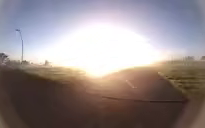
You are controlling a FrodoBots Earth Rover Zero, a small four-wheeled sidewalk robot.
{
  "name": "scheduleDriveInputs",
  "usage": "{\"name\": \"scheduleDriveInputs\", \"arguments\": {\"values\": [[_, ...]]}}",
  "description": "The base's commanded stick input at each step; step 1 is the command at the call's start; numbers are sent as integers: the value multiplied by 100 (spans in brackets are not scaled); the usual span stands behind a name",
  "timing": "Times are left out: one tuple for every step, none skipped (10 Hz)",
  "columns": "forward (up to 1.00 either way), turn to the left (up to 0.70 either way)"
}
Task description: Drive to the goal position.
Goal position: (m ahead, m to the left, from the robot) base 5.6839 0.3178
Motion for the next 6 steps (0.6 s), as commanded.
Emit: {"name": "scheduleDriveInputs", "arguments": {"values": [[70,0],[70,0],[70,0],[70,-3],[70,-18],[70,-33]]}}
